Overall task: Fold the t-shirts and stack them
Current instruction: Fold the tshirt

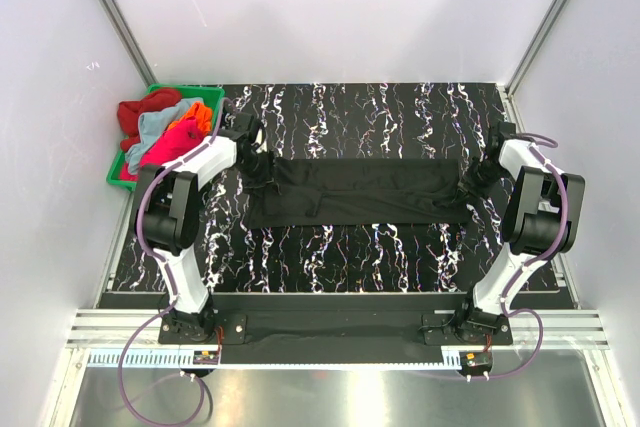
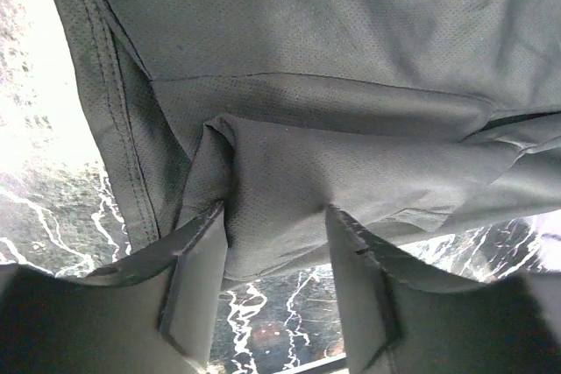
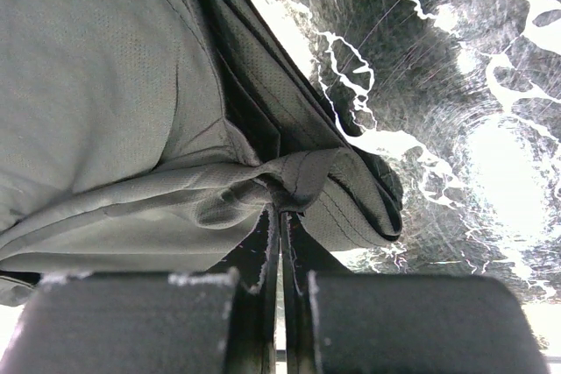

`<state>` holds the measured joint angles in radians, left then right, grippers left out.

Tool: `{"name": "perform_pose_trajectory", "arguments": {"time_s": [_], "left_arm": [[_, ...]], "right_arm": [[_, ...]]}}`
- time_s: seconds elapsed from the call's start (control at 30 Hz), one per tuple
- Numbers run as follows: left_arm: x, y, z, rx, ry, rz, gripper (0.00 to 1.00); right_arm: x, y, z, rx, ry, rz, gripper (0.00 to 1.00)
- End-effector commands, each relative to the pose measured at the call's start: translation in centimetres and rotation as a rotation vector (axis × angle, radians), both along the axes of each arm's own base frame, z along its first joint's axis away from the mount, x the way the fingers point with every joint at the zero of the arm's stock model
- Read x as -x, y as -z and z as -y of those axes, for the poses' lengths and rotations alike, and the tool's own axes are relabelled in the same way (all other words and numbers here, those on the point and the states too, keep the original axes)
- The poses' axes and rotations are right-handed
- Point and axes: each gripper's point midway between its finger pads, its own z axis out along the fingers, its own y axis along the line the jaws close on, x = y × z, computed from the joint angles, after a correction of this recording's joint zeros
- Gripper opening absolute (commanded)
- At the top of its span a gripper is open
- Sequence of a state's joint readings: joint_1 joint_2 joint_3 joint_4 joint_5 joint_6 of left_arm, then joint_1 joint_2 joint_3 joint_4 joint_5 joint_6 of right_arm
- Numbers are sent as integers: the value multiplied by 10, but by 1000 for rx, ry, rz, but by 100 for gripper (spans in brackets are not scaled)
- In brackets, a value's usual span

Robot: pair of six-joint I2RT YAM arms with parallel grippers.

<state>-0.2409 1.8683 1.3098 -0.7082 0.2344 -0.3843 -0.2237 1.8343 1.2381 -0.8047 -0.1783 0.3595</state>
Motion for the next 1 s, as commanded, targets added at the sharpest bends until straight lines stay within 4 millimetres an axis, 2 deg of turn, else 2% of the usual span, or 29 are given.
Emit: {"name": "perform_pose_trajectory", "arguments": {"time_s": [0.0, 0.03, 0.13, 0.17, 0.23, 0.33, 0.37, 0.43, 0.63, 0.8, 0.97], "left_arm": [[-19, -18, 5, 33, -6, 71, 47], [-20, -20, 5, 35, -12, 74, 39], [-19, -27, 3, 33, -22, 92, 34], [-18, -28, 3, 33, -22, 96, 27], [-18, -32, 2, 32, -28, 106, 22], [-18, -37, 1, 36, -37, 117, 17], [-18, -38, 0, 33, -40, 121, 8], [-18, -40, -2, 33, -44, 127, 0], [-18, -51, -8, 19, -70, 161, 0], [-19, -71, -15, 18, -108, 211, 0], [-23, -75, -16, 25, -119, 219, 0]], "right_arm": [[-14, -11, 1, -11, 2, 48, 0], [-16, -13, 1, -10, 5, 55, 0], [-17, -16, 3, 2, 14, 60, 0], [-18, -17, 3, 2, 14, 64, 0], [-20, -19, 4, 8, 15, 70, 0], [-22, -20, 4, 6, 17, 73, 0], [-22, -21, 4, 5, 17, 75, 0], [-25, -23, 4, 1, 19, 81, 0], [-29, -30, 5, 8, 21, 95, 0], [-30, -34, 6, 12, 22, 102, 0], [-34, -31, 9, 20, 10, 99, 0]]}}
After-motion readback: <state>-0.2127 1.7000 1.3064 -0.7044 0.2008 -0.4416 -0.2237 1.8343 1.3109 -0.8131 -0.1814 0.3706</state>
